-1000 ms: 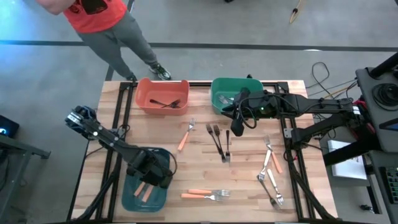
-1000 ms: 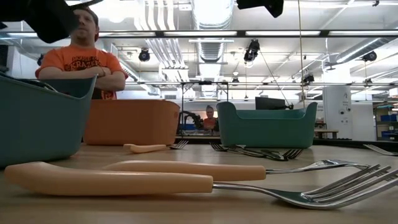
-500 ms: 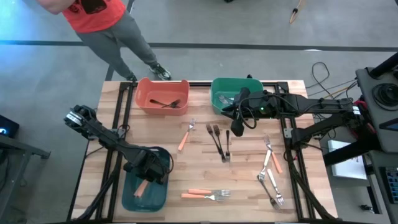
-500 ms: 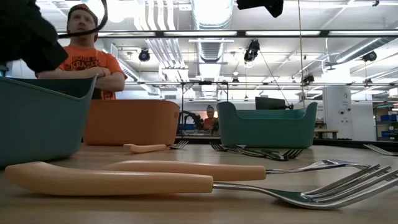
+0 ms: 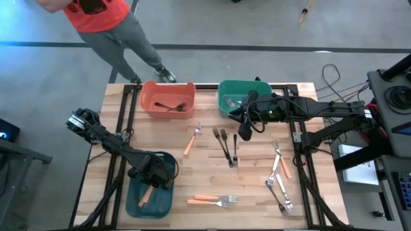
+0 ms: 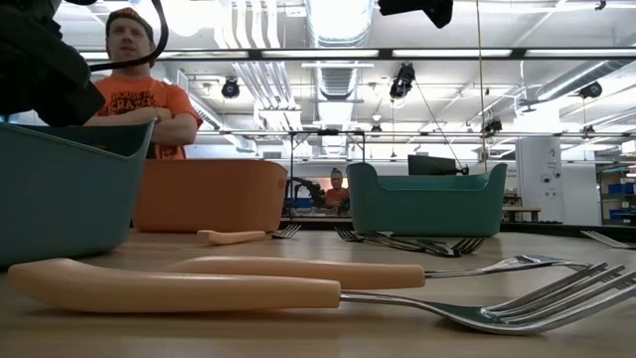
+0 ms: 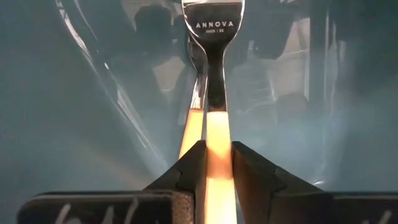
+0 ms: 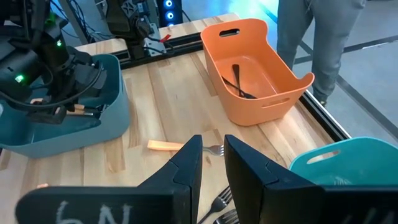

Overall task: Sort silverware by color (type)
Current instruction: Put the orange fork into the blue-green bin

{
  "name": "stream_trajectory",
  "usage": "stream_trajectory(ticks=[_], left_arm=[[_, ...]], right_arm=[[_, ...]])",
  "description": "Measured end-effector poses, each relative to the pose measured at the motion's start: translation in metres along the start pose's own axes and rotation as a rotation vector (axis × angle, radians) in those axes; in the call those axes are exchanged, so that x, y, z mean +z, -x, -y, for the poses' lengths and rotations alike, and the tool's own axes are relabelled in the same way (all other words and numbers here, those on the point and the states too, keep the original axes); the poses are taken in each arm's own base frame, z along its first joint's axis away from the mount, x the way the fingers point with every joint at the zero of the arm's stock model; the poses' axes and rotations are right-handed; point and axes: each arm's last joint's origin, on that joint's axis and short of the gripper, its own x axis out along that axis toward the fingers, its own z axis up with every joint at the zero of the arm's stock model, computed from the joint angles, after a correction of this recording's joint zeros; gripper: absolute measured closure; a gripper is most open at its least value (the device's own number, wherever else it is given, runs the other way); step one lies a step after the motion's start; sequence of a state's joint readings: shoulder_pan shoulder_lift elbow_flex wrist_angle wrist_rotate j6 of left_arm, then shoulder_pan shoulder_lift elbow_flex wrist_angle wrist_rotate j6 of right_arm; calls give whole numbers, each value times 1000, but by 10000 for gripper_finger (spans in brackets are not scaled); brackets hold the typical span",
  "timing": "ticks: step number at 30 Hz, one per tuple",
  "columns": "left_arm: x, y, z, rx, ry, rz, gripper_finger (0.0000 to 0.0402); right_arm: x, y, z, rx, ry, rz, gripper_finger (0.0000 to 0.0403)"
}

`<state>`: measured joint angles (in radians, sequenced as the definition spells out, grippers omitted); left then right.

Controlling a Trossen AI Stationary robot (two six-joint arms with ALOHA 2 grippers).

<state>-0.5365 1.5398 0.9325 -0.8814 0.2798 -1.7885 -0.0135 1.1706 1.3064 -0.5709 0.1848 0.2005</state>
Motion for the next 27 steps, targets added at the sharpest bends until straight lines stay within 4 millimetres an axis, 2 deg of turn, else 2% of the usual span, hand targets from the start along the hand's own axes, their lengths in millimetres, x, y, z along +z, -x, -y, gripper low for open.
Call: stream_trajectory(ticks=[10, 18, 27], left_arm=[[0, 0, 0, -1, -7, 1, 343], [0, 0, 0, -1, -7, 2, 343], [0, 0, 0, -2, -7, 8, 342]], right_arm=[[0, 0, 0, 0, -9, 2, 344], [13, 2, -2, 27, -8, 137, 344], [14, 3, -2, 27, 3, 141, 344]])
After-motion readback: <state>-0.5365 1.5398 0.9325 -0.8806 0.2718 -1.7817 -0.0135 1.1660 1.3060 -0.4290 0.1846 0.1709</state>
